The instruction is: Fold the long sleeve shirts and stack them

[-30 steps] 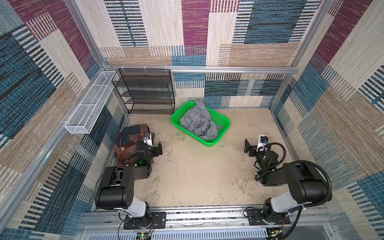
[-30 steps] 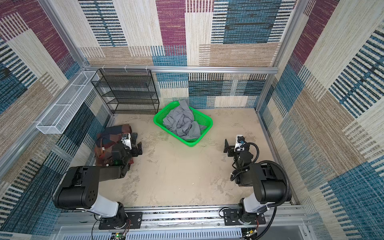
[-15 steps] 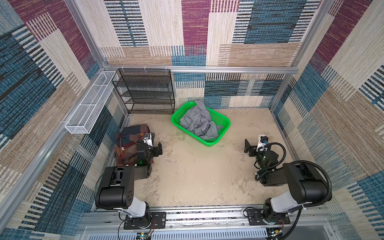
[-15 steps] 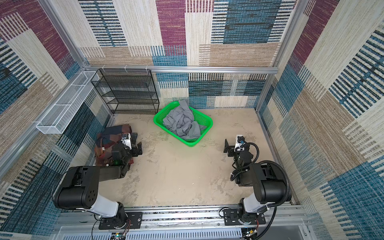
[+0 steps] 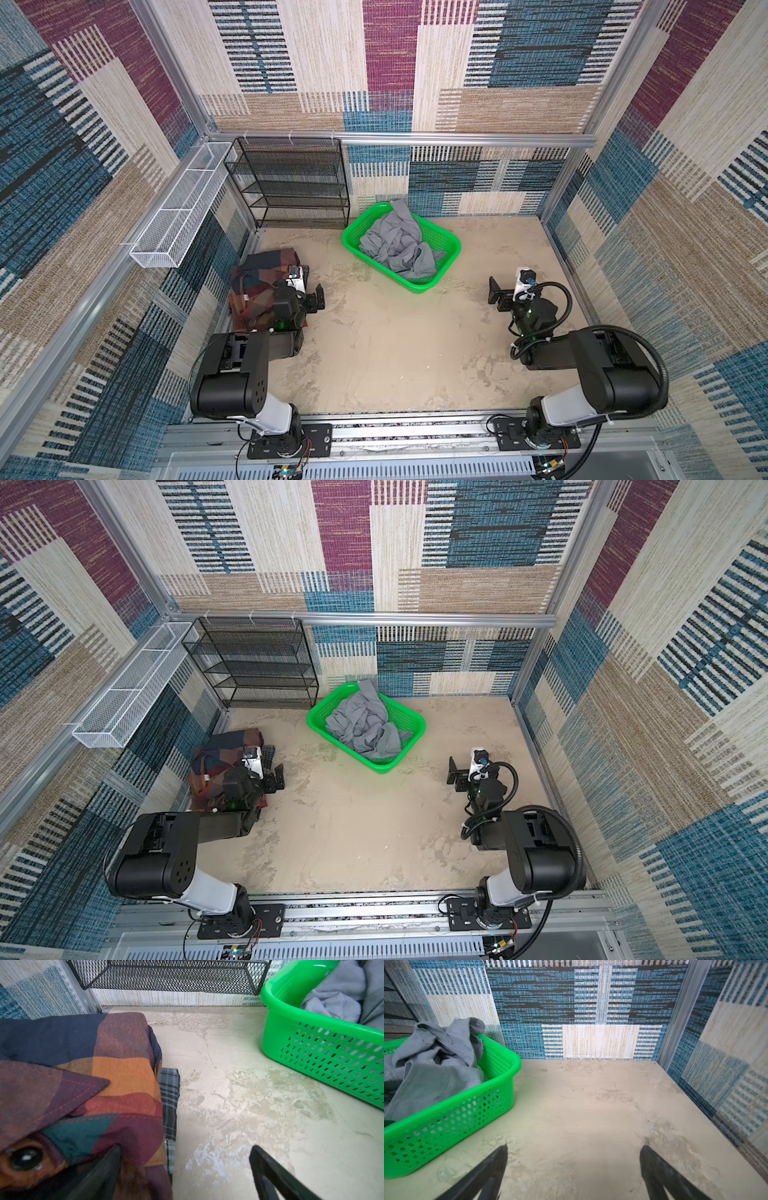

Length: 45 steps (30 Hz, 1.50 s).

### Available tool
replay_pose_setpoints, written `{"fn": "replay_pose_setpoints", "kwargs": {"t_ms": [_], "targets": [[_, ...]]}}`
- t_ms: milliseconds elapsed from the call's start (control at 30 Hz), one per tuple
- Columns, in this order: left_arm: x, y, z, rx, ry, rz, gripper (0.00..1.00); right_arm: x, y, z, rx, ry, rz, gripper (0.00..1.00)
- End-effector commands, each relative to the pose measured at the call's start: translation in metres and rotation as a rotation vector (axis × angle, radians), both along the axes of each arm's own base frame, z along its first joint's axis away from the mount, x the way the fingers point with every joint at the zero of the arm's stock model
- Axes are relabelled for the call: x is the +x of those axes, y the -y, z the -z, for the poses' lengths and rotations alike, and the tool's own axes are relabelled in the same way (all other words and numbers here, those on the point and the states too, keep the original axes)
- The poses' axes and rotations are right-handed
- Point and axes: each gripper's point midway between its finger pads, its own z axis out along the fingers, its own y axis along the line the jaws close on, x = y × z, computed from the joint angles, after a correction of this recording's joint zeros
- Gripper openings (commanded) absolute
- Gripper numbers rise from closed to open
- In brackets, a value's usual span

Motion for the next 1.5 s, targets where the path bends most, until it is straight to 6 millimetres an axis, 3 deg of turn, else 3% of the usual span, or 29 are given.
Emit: {"fn": "replay_pose_setpoints", "kwargs": {"t_ms": [0, 100, 167, 233, 300, 367, 433, 467, 533, 600, 700, 800, 900, 967, 1100, 1200, 1300, 1467], "targets": [[0.003, 0.004, -0.019, 0.012, 0.012, 0.027, 0.99, 0.000, -0.013, -0.022, -0.024, -0.004, -0.038, 1.00], [0.003, 0.004, -0.032, 0.011, -0.047, 0.026, 0.99, -0.017, -0.025, -0.067, 0.110, 0.100, -0.096, 1.00], [0.006, 0.000, -0.048, -0.043, -0.067, -0.026, 0.99, -0.030, -0.043, -0.102, 0.287, 0.172, -0.220, 1.00], [0.011, -0.008, -0.072, -0.144, -0.047, -0.125, 0.99, -0.030, -0.048, -0.109, 0.545, 0.096, -0.248, 1.00], [0.014, 0.001, -0.093, -0.234, -0.052, -0.108, 0.99, -0.023, -0.048, -0.112, 0.719, -0.003, -0.220, 1.00], [0.017, 0.018, -0.117, -0.305, -0.055, -0.025, 0.99, -0.023, -0.081, -0.129, 0.635, -0.025, -0.406, 1.00], [0.014, 0.022, -0.128, -0.450, -0.111, -0.073, 0.99, -0.015, -0.111, -0.137, 0.567, -0.077, -0.473, 1.00], [0.011, 0.023, -0.127, -0.522, -0.154, -0.110, 0.99, -0.012, -0.127, -0.140, 0.501, -0.088, -0.484, 1.00], [0.008, 0.041, -0.139, -0.635, -0.199, 0.003, 0.99, 0.003, -0.151, -0.139, 0.397, -0.135, -0.434, 1.00], [0.004, 0.056, -0.151, -0.794, -0.199, 0.113, 0.99, 0.021, -0.170, -0.131, 0.351, -0.219, -0.433, 1.00], [-0.001, 0.064, -0.169, -1.052, -0.169, 0.250, 0.99, 0.052, -0.197, -0.098, 0.252, -0.382, -0.400, 0.95], [-0.010, 0.070, -0.173, -1.158, -0.183, 0.350, 0.99, 0.073, -0.227, -0.076, 0.159, -0.458, -0.385, 0.91], [-0.025, 0.076, -0.168, -1.131, -0.202, 0.384, 0.99, 0.093, -0.253, -0.049, 0.081, -0.534, -0.370, 0.87], [-0.036, 0.070, -0.159, -1.038, -0.226, 0.301, 0.99, 0.106, -0.266, -0.030, 0.017, -0.579, -0.341, 0.87], [-0.061, 0.040, -0.151, -0.749, -0.252, 0.060, 0.99, 0.130, -0.277, 0.002, -0.038, -0.644, -0.292, 0.87], [-0.065, 0.036, -0.156, -0.722, -0.228, 0.007, 0.99, 0.143, -0.283, 0.027, -0.073, -0.692, -0.278, 0.86], [-0.068, 0.035, -0.152, -0.805, -0.235, -0.036, 0.99, 0.152, -0.290, 0.056, -0.100, -0.751, -0.281, 0.77], [-0.074, 0.053, -0.167, -0.797, -0.206, 0.103, 0.99, 0.162, -0.290, 0.089, -0.127, -0.788, -0.254, 0.56]]}}
